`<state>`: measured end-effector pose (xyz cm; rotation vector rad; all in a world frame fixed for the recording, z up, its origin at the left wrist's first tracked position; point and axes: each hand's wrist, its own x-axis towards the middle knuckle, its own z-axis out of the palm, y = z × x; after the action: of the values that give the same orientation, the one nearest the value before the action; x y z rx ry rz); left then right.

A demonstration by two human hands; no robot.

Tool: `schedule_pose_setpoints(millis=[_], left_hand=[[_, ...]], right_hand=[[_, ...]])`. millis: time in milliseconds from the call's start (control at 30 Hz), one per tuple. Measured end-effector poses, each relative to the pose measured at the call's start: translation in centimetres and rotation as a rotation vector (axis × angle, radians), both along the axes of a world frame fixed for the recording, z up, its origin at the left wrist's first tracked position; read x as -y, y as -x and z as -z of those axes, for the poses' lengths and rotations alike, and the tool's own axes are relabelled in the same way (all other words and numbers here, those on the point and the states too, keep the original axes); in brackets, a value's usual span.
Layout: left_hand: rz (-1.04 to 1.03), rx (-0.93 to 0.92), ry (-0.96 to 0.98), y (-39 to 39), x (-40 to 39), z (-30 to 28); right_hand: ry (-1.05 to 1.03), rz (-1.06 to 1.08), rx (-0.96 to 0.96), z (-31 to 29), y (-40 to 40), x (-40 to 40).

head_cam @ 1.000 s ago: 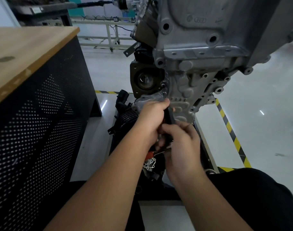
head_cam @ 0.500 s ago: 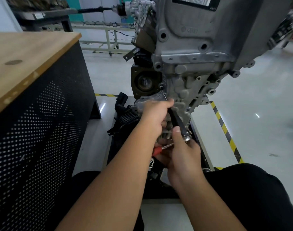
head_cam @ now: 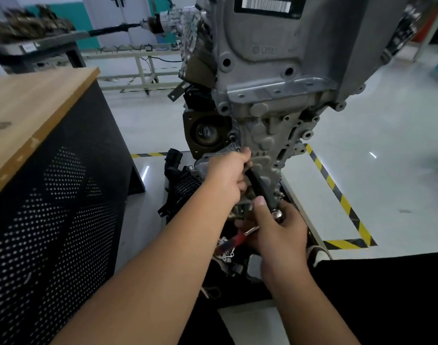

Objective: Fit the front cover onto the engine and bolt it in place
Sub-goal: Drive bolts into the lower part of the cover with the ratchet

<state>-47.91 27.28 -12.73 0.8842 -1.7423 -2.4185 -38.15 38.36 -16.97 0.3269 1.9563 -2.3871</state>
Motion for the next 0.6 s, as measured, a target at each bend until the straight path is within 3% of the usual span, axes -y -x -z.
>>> schedule_pose_setpoints(millis=[67, 133, 233, 300, 400, 500, 600], left_hand=[[-0.008, 0.014, 0.071, 0.4, 0.5, 0.0], [0.015, 0.008, 0.119, 0.6, 1.2, 0.0], [0.063, -0.019, 0.082, 0.4, 2.3, 0.1], [0.107, -0.023, 0.048, 0.1, 2.7, 0.0], [0.135, -0.017, -0.009, -0.3, 3.0, -0.5], [0.106, -0.025, -0.152, -0.1, 2.4, -1.3], [0.081, -0.053, -0.255, 0.1, 1.7, -2.0]], right_hand=[[0.500, -0.066, 0.224, -0.3, -0.5, 1.2], [0.570, -0.091, 0.199, -0.2, -0.9, 1.7], [0.224, -0.098, -0.026, 1.6, -2.0, 2.2], [-0.194, -0.031, -0.226, 3.4, -2.8, 1.8], [-0.845, 0.184, -0.678, 4.5, -2.8, 0.8], [-0.906, 0.300, -0.783, 3.6, -2.1, 0.5], [-0.620, 0.218, -0.593, 1.5, -2.3, 1.1]])
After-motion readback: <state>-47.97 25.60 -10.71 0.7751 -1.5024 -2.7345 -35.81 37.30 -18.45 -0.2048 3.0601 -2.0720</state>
